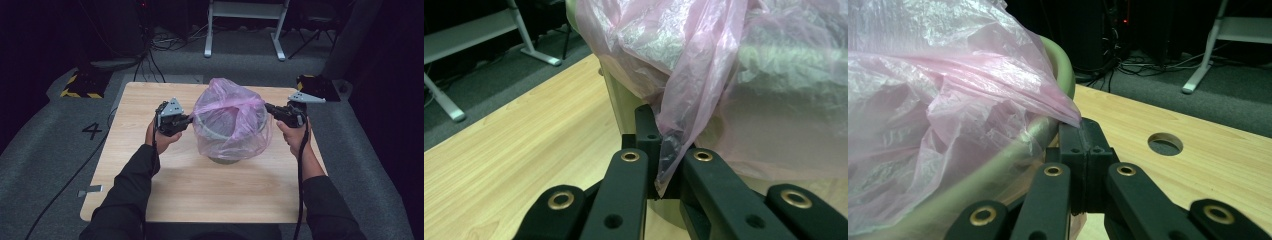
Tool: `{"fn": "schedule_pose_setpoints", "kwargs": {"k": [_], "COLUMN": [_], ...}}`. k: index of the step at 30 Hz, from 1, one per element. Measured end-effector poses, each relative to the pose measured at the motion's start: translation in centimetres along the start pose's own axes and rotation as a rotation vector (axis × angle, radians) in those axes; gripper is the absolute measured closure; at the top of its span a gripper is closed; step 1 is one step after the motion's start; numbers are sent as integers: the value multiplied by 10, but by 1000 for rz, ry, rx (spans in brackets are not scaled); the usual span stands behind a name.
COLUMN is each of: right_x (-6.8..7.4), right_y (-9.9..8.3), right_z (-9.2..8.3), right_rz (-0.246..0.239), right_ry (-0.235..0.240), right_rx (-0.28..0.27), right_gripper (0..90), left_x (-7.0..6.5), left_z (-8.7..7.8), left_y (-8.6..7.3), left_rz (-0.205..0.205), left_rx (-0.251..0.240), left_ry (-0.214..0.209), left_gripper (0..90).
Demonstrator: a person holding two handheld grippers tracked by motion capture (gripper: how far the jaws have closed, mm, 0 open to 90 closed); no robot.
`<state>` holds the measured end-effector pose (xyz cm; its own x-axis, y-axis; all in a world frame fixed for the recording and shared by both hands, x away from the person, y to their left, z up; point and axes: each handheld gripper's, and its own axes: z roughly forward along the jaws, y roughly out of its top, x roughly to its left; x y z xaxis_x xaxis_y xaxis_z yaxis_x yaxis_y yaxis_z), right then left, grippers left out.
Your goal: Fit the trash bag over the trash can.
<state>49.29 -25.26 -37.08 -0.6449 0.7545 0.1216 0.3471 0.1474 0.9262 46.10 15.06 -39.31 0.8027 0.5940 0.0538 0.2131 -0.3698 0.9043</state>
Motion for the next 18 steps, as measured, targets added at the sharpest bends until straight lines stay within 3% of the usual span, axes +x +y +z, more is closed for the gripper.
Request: {"fn": "schedule_pose_setpoints", "kwargs": {"k": [1, 4, 5, 6, 7, 8, 11, 14, 18], "right_x": [2, 9, 10, 11, 11, 11, 11, 11, 19], "right_y": [-1, -2, -1, 0, 2, 3, 9, 14, 18], "right_z": [-2, -10, -12, -14, -16, -17, -23, -27, -28], "right_rz": [-8, -35, -51, -64, -75, -80, -94, -97, -129], "right_ry": [9, 14, 2, -15, -44, -54, -88, -96, -116], "right_rx": [2, -2, -4, -4, -6, -11, -36, -54, -67], "right_gripper": [900, 900, 900, 900, 899, 897, 885, 890, 898], "left_x": [-2, -5, -5, -3, -1, 1, 5, 4, 0], "left_z": [-3, -14, -19, -25, -28, -33, -49, -62, -66], "left_y": [-2, -5, -6, -5, -4, -3, 1, 5, 13], "left_rz": [2, 7, -12, -30, -41, -48, -71, -75, -75], "left_rx": [-2, -14, -37, -59, -68, -76, -114, -143, -160], "left_ry": [-2, 42, 53, 91, 99, 92, 135, 141, 149], "left_gripper": [899, 892, 823, 714, 597, 564, 385, 290, 257]}}
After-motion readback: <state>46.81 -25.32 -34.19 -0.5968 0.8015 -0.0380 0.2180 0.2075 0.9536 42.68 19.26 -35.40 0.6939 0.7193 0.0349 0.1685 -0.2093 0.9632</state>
